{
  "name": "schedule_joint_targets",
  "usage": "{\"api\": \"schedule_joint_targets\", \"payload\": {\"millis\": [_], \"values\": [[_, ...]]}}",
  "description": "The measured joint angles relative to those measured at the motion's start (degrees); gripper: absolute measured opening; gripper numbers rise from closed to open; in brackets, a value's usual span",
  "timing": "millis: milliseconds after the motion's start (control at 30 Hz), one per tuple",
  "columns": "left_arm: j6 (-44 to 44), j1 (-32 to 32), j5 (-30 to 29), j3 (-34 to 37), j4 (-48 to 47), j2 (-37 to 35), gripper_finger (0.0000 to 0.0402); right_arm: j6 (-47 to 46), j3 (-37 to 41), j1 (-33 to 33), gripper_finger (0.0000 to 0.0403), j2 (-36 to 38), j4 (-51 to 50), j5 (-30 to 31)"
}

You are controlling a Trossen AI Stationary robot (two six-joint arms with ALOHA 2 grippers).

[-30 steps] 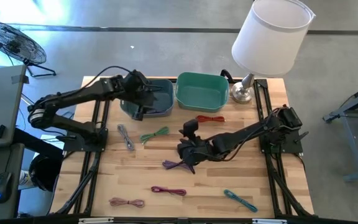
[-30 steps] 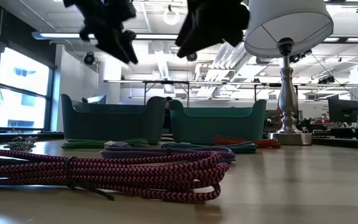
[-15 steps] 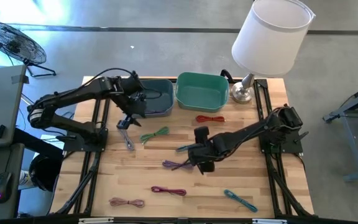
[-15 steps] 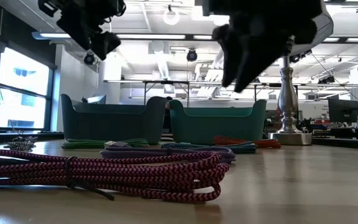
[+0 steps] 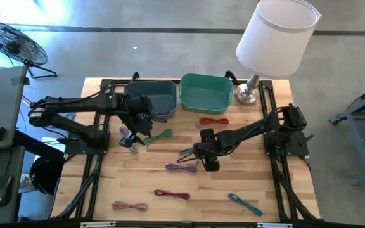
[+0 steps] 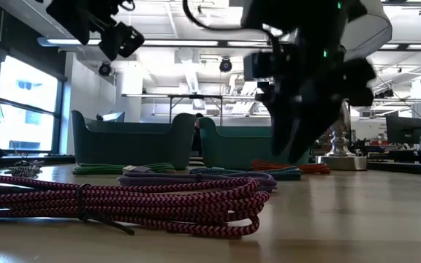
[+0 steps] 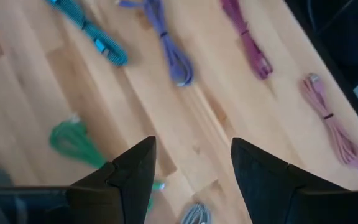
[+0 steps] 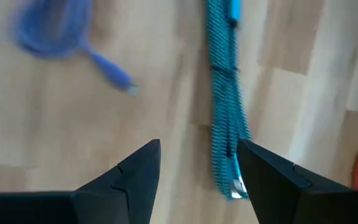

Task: Pick & Place USB Port
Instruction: Put the black and blue charger cable into the green bin

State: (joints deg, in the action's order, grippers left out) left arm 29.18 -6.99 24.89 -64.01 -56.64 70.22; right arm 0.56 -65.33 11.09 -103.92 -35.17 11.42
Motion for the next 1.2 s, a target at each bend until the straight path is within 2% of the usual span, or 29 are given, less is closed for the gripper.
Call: {"api": "schedule_joint_targets", "payload": {"millis": [233,467,567,667,733,833,867,1033,1200], "values": [[-3.63,6.94,-2.89,0.0,4.23,0.0,0.0206,3.0,3.46,-3.36,0.0204,0.0,4.06,2.49],[-7.26,15.05,-11.09,0.05,10.92,0.02,0.0206,2.89,6.52,-5.7,0.0204,0.1,6.59,-3.54],[-8.59,20.43,-20.4,0.07,17.08,0.7,0.0206,2.8,8.42,-6.05,0.0201,0.34,9.01,-4.59],[-8.93,25.79,-30.62,0.07,21.02,1.73,0.0206,2.83,9.85,-5.95,0.0171,0.41,10.84,-3.41],[-9.73,28.97,-38.37,0.07,23.1,2.4,0.0206,2.88,9.87,-5.89,0.0128,0.36,10.73,-2.94],[-12.57,33.0,-48.46,0.07,23.95,3.83,0.0206,4.24,9.92,-5.73,0.0037,0.32,11.18,-0.45],[-13.42,34.09,-52.09,0.07,24.22,4.31,0.0206,5.66,9.91,-5.61,0.0027,0.33,11.34,0.69],[-16.49,38.77,-69.6,0.07,23.96,6.98,0.0206,5.7,9.78,-4.42,0.003,0.07,11.47,10.2],[-16.27,39.7,-74.15,0.07,21.9,8.46,0.0206,5.2,7.4,-3.6,0.003,0.42,5.62,16.51]]}}
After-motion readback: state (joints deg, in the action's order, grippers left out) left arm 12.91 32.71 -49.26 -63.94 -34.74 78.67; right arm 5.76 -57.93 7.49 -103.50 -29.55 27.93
